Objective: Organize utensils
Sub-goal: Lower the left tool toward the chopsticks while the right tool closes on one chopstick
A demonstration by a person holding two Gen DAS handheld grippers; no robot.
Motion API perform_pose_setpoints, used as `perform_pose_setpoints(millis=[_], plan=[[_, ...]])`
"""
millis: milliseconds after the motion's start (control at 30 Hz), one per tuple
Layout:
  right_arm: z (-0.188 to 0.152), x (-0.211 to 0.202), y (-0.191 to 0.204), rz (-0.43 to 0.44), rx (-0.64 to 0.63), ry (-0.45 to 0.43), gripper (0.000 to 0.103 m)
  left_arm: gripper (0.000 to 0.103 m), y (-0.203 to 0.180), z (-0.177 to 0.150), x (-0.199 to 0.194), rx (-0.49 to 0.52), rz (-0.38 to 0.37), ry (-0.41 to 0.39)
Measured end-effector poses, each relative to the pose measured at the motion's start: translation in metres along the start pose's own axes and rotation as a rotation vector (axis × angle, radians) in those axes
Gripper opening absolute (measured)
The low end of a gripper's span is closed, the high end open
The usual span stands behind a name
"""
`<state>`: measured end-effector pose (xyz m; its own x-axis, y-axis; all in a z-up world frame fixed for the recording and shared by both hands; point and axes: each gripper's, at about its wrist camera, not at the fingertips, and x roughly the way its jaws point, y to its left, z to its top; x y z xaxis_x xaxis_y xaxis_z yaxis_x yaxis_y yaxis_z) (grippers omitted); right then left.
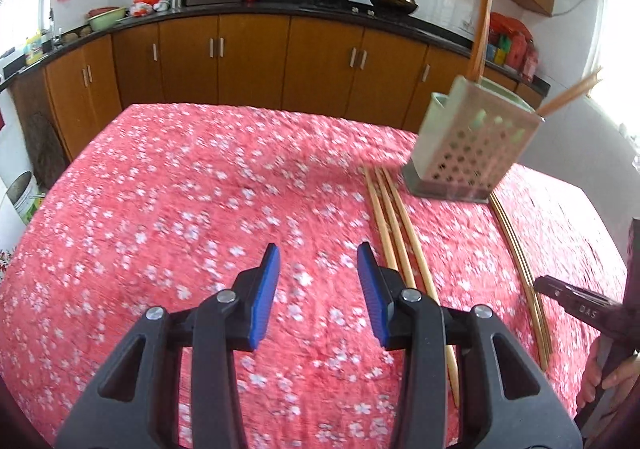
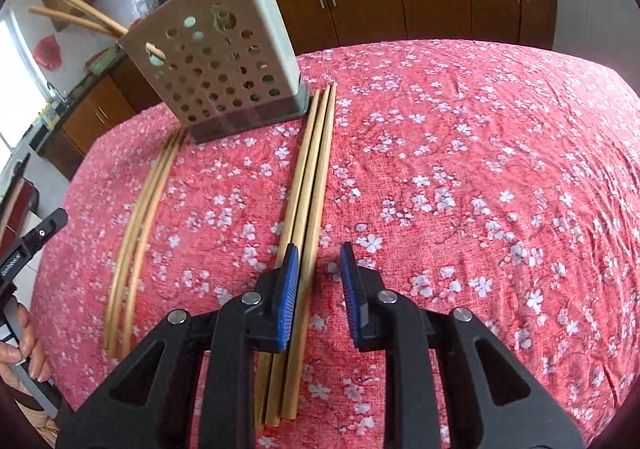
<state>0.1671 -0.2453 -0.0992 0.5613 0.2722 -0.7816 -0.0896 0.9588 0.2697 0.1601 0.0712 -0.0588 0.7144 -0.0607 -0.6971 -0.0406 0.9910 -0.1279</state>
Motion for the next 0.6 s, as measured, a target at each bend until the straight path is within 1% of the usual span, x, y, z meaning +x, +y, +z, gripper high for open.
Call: perform_pose_setpoints(millis=[67, 200, 267, 433, 533, 600], plan=[[-0.001, 0.002, 0.001, -0.012, -0.011, -0.001, 0.021, 0.040, -0.005, -0.003, 0.002, 0.003, -0.016, 0.017], [0.001, -0.002, -0.003, -0.078, -0.010, -0.025, 0.013, 0.038, -0.014, -0.007, 0.008, 0.007, -0.059, 0.056], [0.002, -0.002, -0.010, -0.105, 0.003, -0.032, 0.012, 0.036, -0.021, -0.011, 0.010, 0.023, -0.079, 0.073], [0.002, -0.007, -0.021, -0.064, 0.046, -0.032, 0.012, 0.036, -0.038, -0.018, 0.017, 0.061, -0.110, 0.110], [0.000, -0.009, -0.020, -0.044, 0.047, -0.031, 0.012, 0.035, -0.045, -0.022, 0.022, 0.082, -0.113, 0.131], [-0.001, -0.008, -0.018, -0.044, 0.037, -0.028, 0.012, 0.033, -0.050, -0.024, 0.027, 0.098, -0.108, 0.149]])
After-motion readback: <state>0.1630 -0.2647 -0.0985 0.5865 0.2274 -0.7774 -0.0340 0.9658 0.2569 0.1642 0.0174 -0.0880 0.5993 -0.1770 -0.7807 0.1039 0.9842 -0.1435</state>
